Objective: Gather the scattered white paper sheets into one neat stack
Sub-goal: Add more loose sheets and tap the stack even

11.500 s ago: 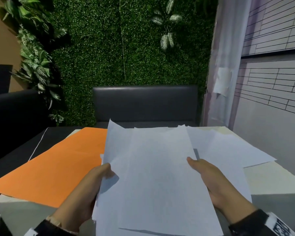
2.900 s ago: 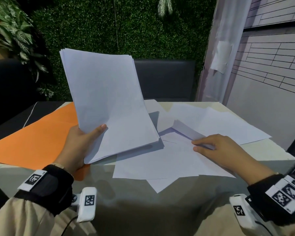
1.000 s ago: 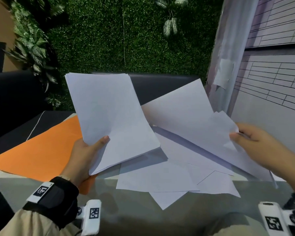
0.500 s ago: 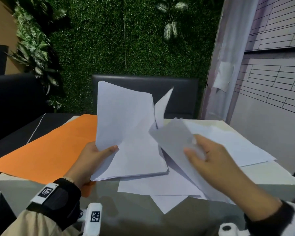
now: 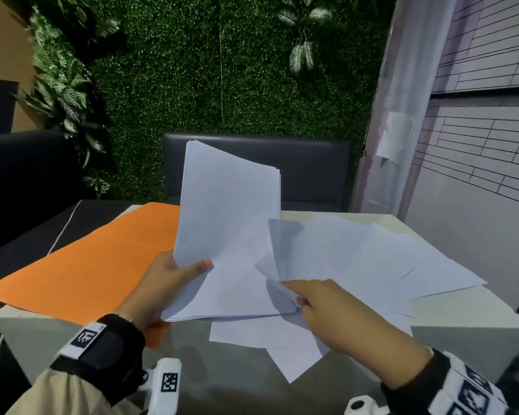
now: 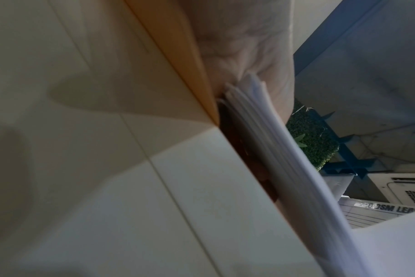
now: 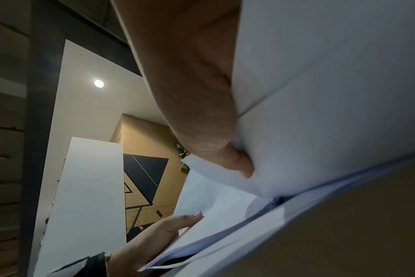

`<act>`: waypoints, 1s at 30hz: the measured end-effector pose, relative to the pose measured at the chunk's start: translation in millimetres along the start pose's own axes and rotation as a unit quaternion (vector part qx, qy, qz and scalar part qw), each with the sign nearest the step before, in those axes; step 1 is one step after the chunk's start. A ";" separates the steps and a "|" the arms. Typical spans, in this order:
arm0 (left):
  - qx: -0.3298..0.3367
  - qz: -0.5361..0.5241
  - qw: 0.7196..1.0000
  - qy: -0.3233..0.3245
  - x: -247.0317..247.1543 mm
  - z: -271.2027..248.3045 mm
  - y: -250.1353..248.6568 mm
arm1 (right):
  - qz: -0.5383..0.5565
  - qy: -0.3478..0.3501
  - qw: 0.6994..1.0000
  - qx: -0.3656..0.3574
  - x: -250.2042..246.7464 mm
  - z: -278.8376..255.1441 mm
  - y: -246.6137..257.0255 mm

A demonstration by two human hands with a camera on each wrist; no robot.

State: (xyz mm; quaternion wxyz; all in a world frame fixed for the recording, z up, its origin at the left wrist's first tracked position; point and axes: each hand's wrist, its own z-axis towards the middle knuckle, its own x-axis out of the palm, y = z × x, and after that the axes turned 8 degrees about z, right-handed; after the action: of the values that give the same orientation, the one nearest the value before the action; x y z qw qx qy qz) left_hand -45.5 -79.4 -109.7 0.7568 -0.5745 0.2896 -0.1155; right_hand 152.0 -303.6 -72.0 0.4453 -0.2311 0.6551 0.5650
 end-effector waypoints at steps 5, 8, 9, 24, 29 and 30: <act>-0.010 -0.005 1.000 0.000 -0.2 -0.1 -2.5 | 0.055 -0.015 0.998 -0.038 8.6 -4.0 -11.5; -0.021 -0.008 1.000 0.012 -0.8 -1.4 -4.5 | 0.007 -0.052 0.997 -0.047 16.3 -6.4 -20.3; -0.023 -0.005 1.000 0.017 -0.5 -0.7 -4.7 | 0.001 -0.057 0.998 -0.040 16.2 -9.8 -19.3; -0.134 -0.149 0.980 0.018 4.0 -6.9 7.0 | -0.132 0.199 0.955 -0.178 23.3 -10.1 35.8; -0.096 -0.145 0.983 0.055 8.8 -15.3 -33.4 | -0.141 0.176 0.962 -0.152 26.6 -10.8 22.5; -0.092 -0.133 0.985 0.067 10.6 -14.6 -38.4 | -0.132 0.170 0.967 -0.138 24.2 -10.7 26.4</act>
State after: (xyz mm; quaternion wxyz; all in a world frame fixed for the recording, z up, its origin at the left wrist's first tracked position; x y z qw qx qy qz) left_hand -39.2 -108.6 -79.5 0.6579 -0.6658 0.2697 -0.2263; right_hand 115.3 -302.1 -78.8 0.3617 -0.4673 0.6006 0.5386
